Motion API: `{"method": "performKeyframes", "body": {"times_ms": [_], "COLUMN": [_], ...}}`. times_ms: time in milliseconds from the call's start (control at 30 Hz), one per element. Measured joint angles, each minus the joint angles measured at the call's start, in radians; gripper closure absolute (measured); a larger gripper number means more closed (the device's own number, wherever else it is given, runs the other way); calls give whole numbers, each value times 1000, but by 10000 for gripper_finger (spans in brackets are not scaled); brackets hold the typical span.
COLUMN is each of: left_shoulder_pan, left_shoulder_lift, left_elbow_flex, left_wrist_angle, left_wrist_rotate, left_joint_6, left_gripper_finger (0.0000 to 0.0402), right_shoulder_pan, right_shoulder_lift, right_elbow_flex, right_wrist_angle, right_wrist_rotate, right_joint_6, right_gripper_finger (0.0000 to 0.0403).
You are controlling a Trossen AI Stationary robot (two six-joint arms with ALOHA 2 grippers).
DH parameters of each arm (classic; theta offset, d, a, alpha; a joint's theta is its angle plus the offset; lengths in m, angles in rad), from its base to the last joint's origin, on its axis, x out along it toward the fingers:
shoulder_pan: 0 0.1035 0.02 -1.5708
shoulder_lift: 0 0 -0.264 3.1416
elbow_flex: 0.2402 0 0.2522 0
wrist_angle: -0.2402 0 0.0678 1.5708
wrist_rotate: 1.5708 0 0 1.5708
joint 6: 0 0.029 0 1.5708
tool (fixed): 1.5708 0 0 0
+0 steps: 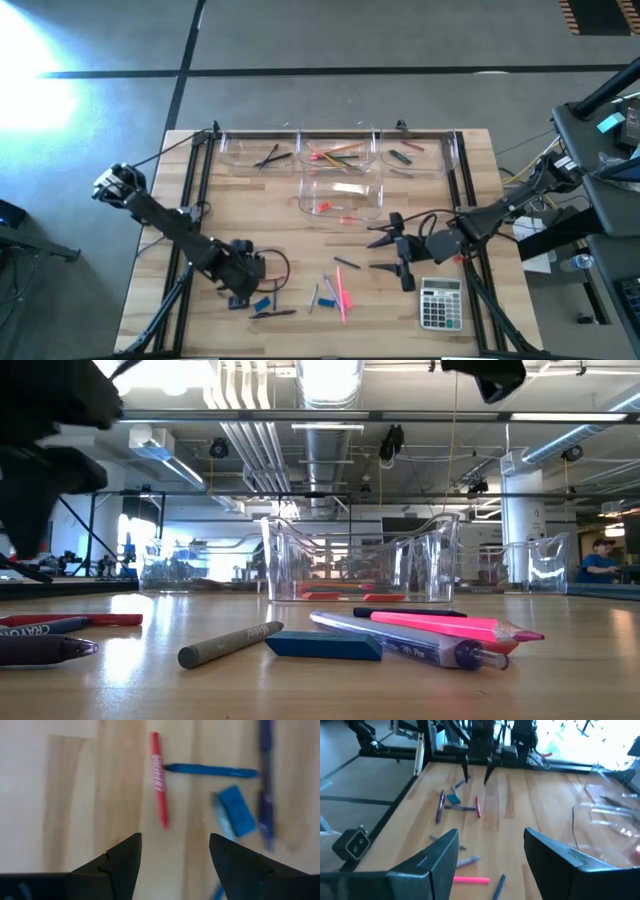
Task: Sort crayons/erasers/pens/pencils in bins
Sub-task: Put the red crayon into the top right transparent bin
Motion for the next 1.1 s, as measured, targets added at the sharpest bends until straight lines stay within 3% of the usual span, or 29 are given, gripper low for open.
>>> {"method": "performKeyframes", "body": {"times_ms": [333, 833, 967, 1100], "left_shoulder_pan": [14, 35, 35, 34], "left_shoulder_lift": [76, 200, 225, 242], "left_elbow_flex": [-8, -24, -24, -25], "left_wrist_angle": [68, 173, 176, 184], "left_wrist_rotate": [-81, -86, -86, -77], "left_joint_6": [9, 26, 19, 20], "left_gripper_finger": [182, 183, 206, 263], "right_shoulder_pan": [0, 0, 0, 0], "right_shoulder_lift": [2, 24, 37, 41], "right_elbow_flex": [45, 37, 37, 37], "right_wrist_angle": [-5, -5, -3, 4], "right_wrist_rotate": [0, 0, 17, 22], "right_joint_6": [-34, -41, -44, -45], "right_gripper_finger": [188, 188, 188, 188]}}
